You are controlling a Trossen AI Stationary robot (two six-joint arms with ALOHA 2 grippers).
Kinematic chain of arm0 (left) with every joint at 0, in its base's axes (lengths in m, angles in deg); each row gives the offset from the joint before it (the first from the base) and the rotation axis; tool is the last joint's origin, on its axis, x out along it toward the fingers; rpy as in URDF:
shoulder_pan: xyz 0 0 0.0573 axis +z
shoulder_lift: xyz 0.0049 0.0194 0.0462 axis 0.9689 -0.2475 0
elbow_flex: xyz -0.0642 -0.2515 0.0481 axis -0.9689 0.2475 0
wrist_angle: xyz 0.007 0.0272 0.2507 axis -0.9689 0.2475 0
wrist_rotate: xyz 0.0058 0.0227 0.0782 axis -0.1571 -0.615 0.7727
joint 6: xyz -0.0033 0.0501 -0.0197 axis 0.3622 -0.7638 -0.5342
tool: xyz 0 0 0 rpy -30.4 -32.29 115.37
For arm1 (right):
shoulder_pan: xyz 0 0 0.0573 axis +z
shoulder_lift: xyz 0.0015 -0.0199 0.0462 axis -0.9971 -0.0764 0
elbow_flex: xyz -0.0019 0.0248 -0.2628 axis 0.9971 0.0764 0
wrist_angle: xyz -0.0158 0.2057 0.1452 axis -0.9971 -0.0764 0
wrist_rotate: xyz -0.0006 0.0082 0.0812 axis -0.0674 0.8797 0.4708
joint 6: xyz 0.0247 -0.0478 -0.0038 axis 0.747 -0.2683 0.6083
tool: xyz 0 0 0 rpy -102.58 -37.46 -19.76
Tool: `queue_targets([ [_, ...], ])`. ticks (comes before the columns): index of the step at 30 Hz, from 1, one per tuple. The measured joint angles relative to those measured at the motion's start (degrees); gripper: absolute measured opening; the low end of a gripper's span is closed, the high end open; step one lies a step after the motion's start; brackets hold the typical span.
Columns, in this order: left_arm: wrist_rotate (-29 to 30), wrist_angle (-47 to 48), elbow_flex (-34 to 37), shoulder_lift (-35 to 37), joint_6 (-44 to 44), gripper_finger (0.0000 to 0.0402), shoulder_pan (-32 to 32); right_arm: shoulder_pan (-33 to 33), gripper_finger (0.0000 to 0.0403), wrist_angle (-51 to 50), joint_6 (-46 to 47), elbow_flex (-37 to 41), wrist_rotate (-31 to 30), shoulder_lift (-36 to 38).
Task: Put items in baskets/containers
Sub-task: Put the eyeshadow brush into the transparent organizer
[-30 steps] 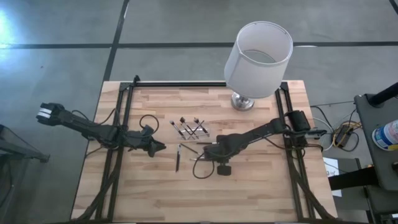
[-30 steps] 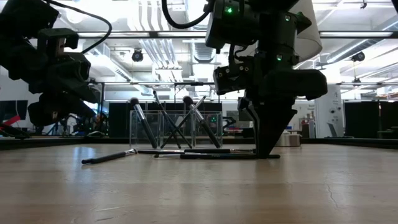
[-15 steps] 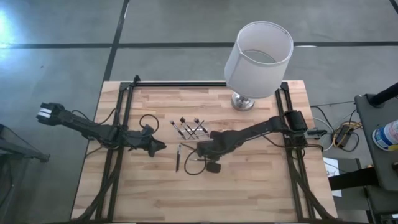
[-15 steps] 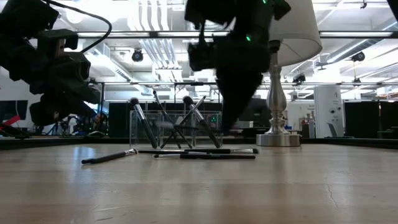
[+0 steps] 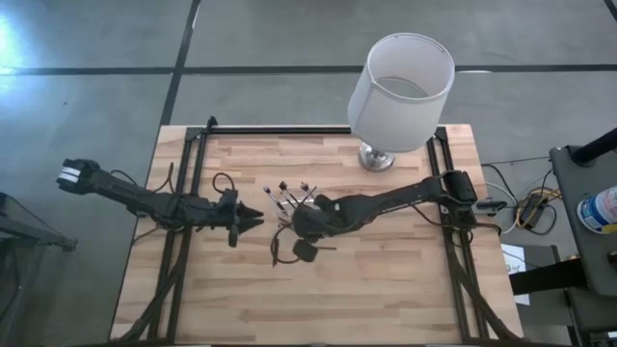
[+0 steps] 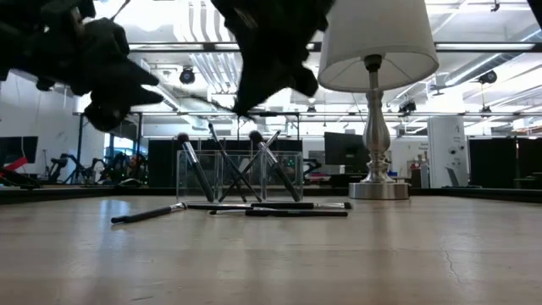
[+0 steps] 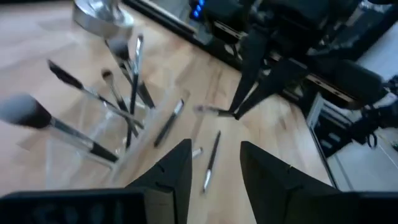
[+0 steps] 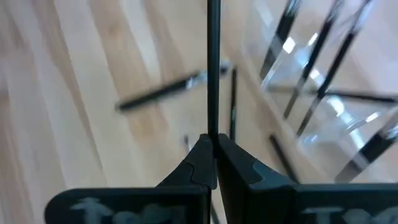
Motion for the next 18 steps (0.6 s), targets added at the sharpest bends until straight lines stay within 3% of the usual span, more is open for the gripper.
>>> queue_targets([
  [6, 8.24, -1.57, -1.06, 0.65, 2.47, 0.0128, 0.02, -0.17, 0.0008, 1.28, 2.64, -2.75, -5.36, 0.0],
  [18, 10.48, -11.19, -0.9, 0.51, 2.96, 0.0128, 1.05, -0.15, 0.0008, 9.54, 6.83, -1.96, -7.05, 0.09],
])
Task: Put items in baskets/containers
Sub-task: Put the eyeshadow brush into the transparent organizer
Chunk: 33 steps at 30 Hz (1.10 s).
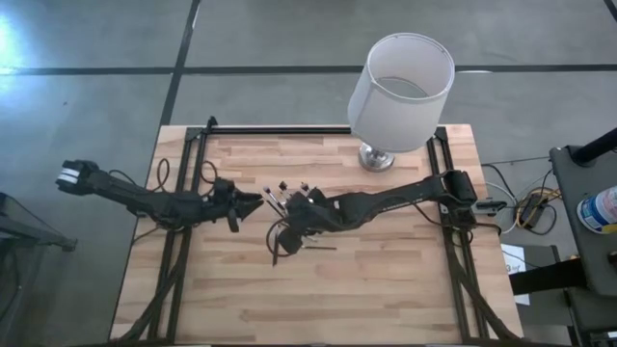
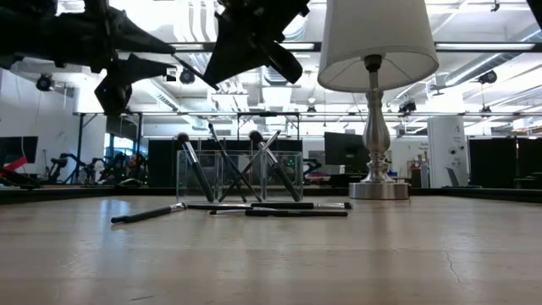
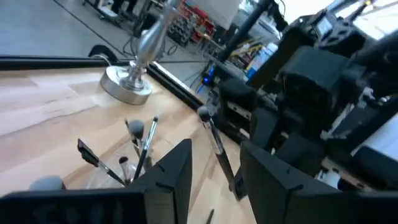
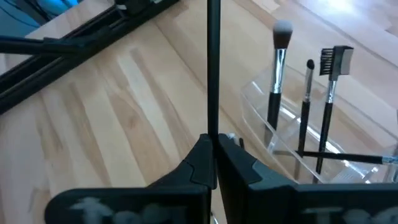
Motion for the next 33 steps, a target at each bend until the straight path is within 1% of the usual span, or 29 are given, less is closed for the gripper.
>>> queue_targets([
  [4, -0.01, -1.61, 0.02, -0.09, 1.99, 0.0128, 1.33, 0.0, 0.0008, 2.48, -0.01, 0.01, -0.2, 0.0],
  [8, -2.09, -1.59, 0.02, -1.29, 4.07, 0.0128, 2.06, 0.0, 0.0008, 4.5, -0.02, 0.01, -0.41, 0.0],
  [10, -2.18, -1.86, -0.08, -2.24, 4.91, 0.0128, 2.12, 0.0, 0.0008, 5.15, -0.02, 0.01, -0.44, -0.02],
  [12, -2.22, -4.26, -0.25, -3.19, 5.13, 0.0124, 2.36, 0.0, 0.0007, 5.17, 0.0, 0.01, -0.44, -0.27],
  [14, -2.16, -5.95, -0.48, -3.68, 5.16, 0.0115, 2.47, 0.0, 0.0007, 5.11, 0.06, 0.01, -0.44, -0.65],
  [17, -2.18, -5.67, -0.64, -4.16, 5.18, 0.0093, 2.6, 0.0, 0.0007, 5.05, 0.25, 0.05, -0.47, -0.76],
  [24, -2.27, -5.53, -0.79, -4.31, 5.43, 0.0015, 2.75, -0.78, 0.0008, 5.75, 0.21, 0.05, -1.77, -0.76],
  [29, -2.21, -5.06, -0.79, -4.36, 5.22, 0.0012, 3.18, -1.9, 0.0008, 6.28, -0.6, 0.05, -2.01, -0.76],
  [33, -1.87, -4.39, -0.94, -4.36, 1.86, 0.0011, 3.77, -2.2, 0.0017, 4.7, -1.57, 0.03, -1.95, -0.75],
])
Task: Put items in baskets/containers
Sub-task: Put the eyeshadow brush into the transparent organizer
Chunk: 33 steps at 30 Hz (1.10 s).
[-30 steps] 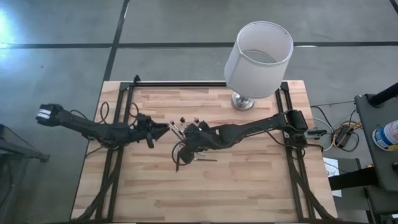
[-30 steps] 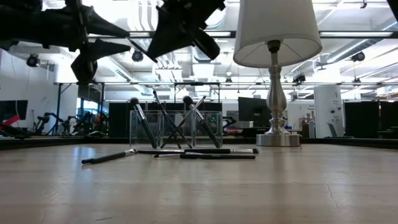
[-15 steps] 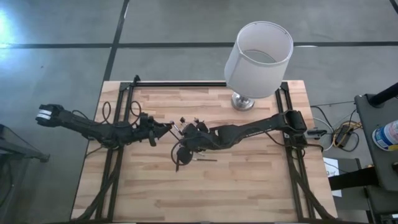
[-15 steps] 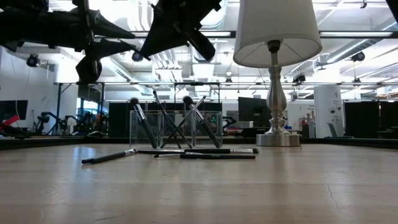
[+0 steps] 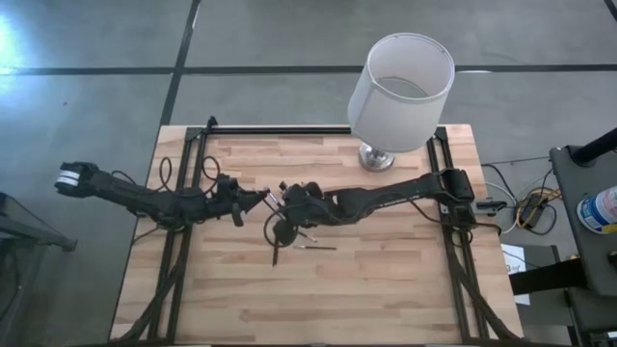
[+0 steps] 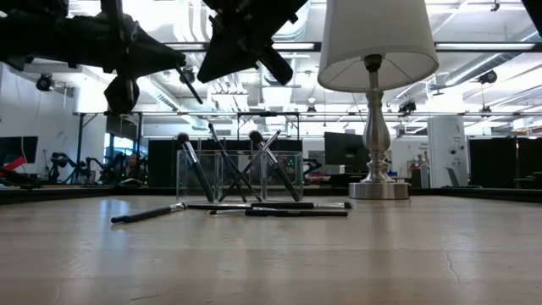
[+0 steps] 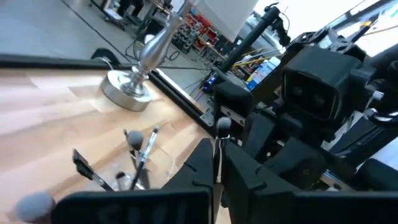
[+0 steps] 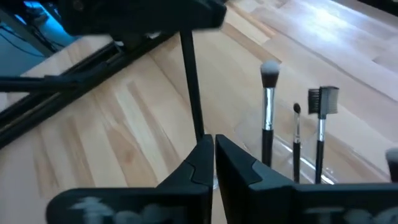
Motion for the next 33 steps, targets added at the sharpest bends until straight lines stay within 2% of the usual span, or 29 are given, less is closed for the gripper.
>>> queue_targets([
  [3, 0.69, 2.61, -0.72, 0.0, -4.01, 0.0011, 1.4, -0.16, 0.0038, -4.06, 0.04, 0.0, -0.66, 0.17],
  [8, 0.55, 9.83, -3.85, -0.19, -14.3, 0.0011, 4.15, -0.05, 0.0078, -14.59, 0.76, -1.59, -8.32, 1.7],
  [14, -1.49, 13.97, -6.79, -4.1, -21.93, 0.0011, 6.13, -0.05, 0.0103, -17.81, 1.98, -1.92, -8.76, 2.28],
  [24, -1.69, 11.82, -7.35, -15.02, -22.16, 0.0017, 7.16, -0.01, 0.0099, -18.24, 4.94, -1.36, -8.61, 1.73],
  [30, -3.25, 8.96, -7.37, -16.04, -20.37, 0.0022, 7.17, -0.01, 0.0093, -18.48, 4.96, -1.07, -8.52, 1.73],
  [33, -3.02, 9.63, -7.37, -16.39, -18.07, 0.0039, 7.18, -0.01, 0.0096, -18.49, 4.96, -1.03, -8.43, 1.73],
])
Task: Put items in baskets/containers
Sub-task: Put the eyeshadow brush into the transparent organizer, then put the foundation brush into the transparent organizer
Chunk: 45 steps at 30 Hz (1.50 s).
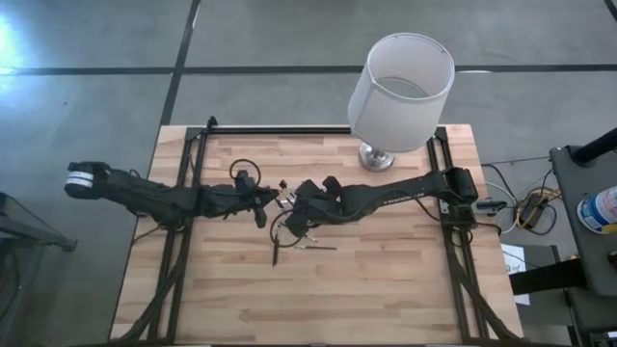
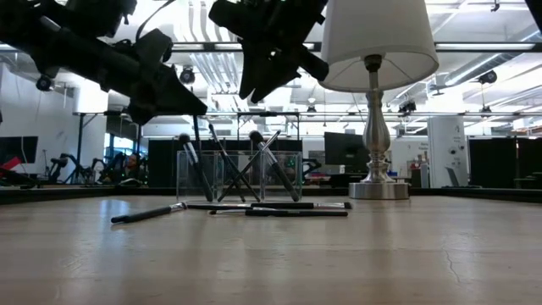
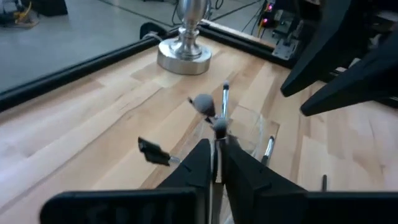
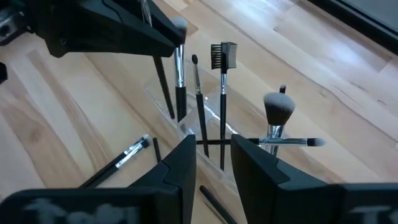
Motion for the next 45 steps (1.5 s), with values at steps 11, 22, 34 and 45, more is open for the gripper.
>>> queue_targets([
  [11, -0.79, 4.28, -0.73, 2.66, 0.45, 0.0133, -0.33, -0.07, 0.0104, -3.5, -2.4, 0.09, 6.62, 0.0],
  [22, -3.63, 26.7, -8.34, 16.01, 1.5, 0.014, -5.76, 1.9, 0.0097, -20.42, -15.78, 7.62, 15.71, 1.9],
  [34, -2.52, 40.05, -8.46, 22.76, 13.38, 0.014, -9.03, -1.94, 0.011, -6.46, -32.89, 22.25, 22.63, 3.26],
  [45, -0.71, 41.25, -7.48, 22.81, 15.22, 0.014, -9.2, -7.72, 0.0108, -1.65, -28.46, 24.18, 25.33, 3.56],
])
